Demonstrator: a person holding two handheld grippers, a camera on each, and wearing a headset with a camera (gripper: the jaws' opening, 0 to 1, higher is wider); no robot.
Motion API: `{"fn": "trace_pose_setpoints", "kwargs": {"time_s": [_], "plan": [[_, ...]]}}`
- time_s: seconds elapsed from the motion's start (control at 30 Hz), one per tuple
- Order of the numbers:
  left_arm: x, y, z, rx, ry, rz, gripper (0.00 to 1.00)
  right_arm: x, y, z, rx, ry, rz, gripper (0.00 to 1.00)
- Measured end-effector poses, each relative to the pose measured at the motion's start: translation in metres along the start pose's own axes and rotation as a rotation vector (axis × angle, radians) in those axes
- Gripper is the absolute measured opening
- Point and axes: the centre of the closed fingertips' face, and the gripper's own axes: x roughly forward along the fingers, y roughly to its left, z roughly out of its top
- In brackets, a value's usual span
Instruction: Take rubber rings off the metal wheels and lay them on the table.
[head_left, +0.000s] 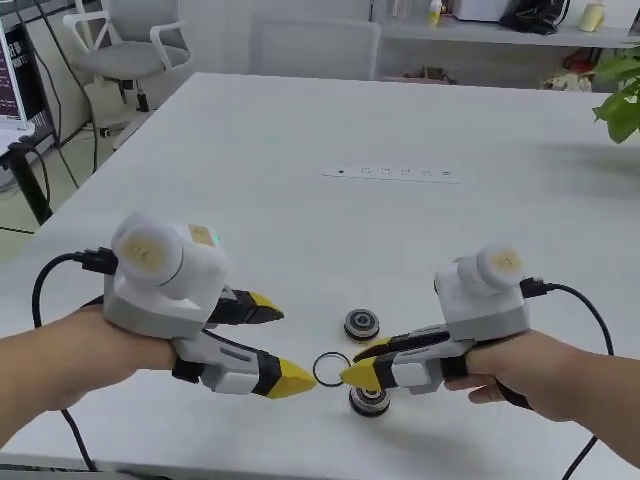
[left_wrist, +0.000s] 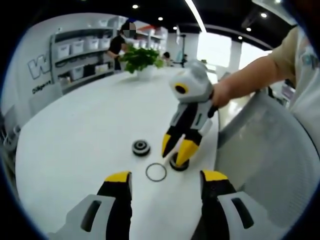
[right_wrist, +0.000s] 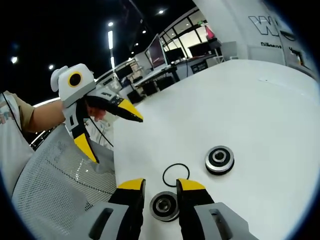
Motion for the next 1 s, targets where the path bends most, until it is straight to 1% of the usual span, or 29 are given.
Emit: {"fn": "trace_pose_setpoints", "kwargs": {"time_s": [0.23,0.6,0.77,1.0], "plan": [[0.007,-0.005,0.001,0.009,0.013,-0.020,0.56,-0.008,0.001,-0.005,-0.012,0.001,0.001,0.25],[0.023,-0.011,0.003,0.023,0.035,-0.048,0.55,-0.023,-0.002,-0.016,-0.021,0.006,-0.009,0.26],[0.031,-0.014,0.001,0.029,0.051,-0.062,0.54,-0.025,-0.002,-0.023,-0.029,0.016,-0.010,0.26],[0.041,-0.018,-0.001,0.031,0.063,-0.076,0.51,-0.027,-0.002,-0.031,-0.046,0.028,-0.009,0.27]]}}
